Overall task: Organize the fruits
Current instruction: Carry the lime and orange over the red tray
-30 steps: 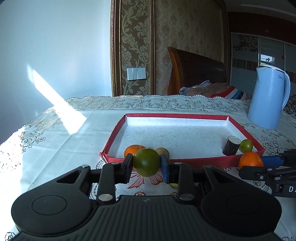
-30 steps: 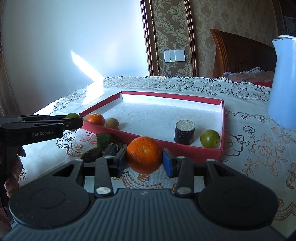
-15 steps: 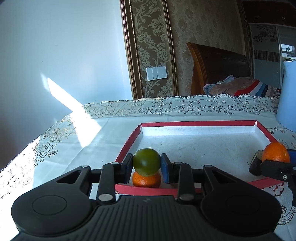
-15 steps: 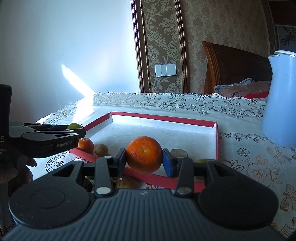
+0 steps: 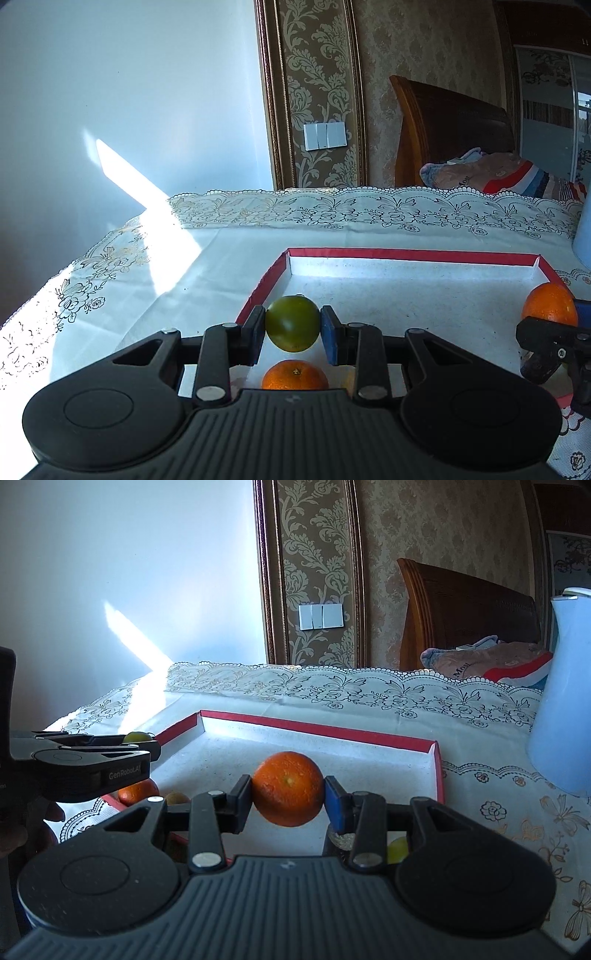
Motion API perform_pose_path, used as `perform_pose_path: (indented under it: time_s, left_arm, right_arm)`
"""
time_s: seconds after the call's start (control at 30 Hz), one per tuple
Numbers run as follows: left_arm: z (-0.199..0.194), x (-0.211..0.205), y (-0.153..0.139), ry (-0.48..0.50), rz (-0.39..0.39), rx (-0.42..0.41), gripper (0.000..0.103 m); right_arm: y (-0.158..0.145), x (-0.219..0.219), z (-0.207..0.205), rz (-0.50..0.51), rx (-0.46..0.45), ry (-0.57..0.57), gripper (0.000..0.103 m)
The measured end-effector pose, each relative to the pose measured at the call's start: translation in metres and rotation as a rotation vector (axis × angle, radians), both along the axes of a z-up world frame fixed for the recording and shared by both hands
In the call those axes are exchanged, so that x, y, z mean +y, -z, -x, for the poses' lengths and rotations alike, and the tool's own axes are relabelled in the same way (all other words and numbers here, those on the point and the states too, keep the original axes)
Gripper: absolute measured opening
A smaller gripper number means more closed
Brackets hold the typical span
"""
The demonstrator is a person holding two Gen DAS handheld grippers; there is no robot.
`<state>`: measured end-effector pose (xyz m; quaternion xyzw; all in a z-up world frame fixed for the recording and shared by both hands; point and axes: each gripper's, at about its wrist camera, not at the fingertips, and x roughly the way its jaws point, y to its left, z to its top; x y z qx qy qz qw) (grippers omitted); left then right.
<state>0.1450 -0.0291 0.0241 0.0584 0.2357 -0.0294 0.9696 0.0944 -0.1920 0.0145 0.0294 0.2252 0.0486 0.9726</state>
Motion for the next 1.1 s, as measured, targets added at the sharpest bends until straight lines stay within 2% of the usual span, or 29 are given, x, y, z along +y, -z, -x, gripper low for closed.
perform_pose_path:
  time_s: [0.5, 1.1]
  left_arm:
    - [-0.015, 0.002, 0.008, -0.008, 0.015, 0.043, 0.031]
    - [-0.017, -0.004, 0.015, 0.000, 0.007, 0.037, 0.031]
  right_arm:
    - [0.015, 0.007, -0.014, 0.046, 0.049, -0.001, 0.039]
    - [0.018, 0.005, -0.013, 0.040, 0.036, -0.001, 0.039]
